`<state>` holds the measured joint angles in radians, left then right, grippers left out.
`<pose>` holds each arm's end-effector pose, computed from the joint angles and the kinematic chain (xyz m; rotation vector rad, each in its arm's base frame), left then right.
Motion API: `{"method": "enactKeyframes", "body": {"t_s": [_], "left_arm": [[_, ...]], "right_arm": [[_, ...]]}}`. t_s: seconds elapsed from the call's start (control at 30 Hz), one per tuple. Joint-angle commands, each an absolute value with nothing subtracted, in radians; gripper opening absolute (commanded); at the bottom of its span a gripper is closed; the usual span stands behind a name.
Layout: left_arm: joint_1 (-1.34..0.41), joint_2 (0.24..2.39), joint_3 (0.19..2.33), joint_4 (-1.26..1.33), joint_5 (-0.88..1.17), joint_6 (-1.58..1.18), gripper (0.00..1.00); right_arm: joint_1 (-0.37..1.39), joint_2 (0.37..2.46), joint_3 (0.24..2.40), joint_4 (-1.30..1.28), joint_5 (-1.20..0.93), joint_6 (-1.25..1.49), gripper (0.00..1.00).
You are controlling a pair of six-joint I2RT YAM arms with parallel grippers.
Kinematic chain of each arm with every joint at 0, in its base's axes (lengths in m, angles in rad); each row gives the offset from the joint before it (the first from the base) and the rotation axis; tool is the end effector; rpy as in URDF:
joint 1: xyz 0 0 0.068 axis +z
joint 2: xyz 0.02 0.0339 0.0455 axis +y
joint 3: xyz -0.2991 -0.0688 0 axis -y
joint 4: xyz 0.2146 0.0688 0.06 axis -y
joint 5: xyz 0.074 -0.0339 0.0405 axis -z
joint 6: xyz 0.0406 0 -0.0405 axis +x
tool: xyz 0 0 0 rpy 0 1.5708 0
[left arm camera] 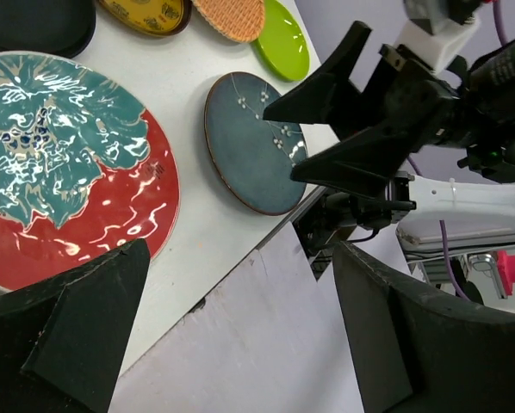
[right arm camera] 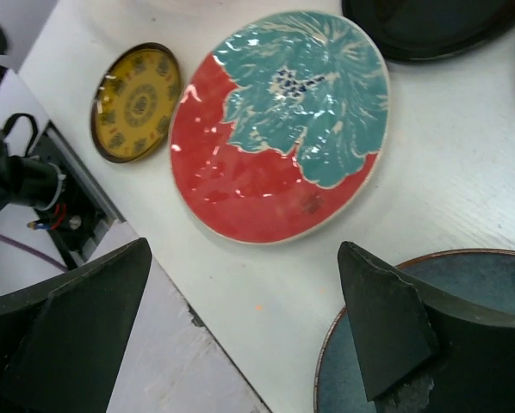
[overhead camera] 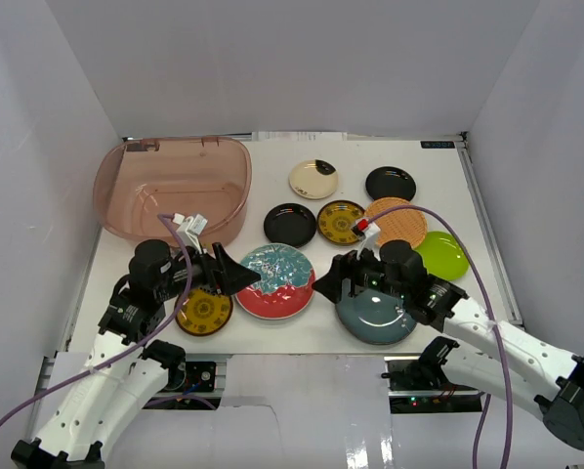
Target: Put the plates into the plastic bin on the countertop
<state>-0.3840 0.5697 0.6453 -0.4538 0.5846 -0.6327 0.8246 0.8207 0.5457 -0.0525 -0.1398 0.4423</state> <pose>0.0638 -0.0499 0.3110 0.1611 2.0848 -1.2153 0.0957 0.1118 0.2951 -0.4830 1.9630 0.9701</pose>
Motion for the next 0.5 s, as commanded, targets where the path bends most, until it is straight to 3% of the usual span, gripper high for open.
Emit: {"method": "enactKeyframes", "body": {"t_s": [0.0, 0.17, 0.47], "left_arm": [[-0.39, 0.571, 0.658, -0.414, 0.586, -0.608, 0.98], [-0.39, 0.548, 0.683, -0.523, 0.534, -0.551, 0.98], [-0.39, 0.479, 0.6, -0.538, 0.589, -0.609, 0.98]], "right_arm": [[0.789, 0.899, 0.587, -0.054, -0.138, 0.442, 0.95], [0.6, 1.075, 0.623, 0.064, -0.366, 0.459, 0.73], [0.581, 1.397, 0.745, 0.13, -0.437, 0.428, 0.76]]}}
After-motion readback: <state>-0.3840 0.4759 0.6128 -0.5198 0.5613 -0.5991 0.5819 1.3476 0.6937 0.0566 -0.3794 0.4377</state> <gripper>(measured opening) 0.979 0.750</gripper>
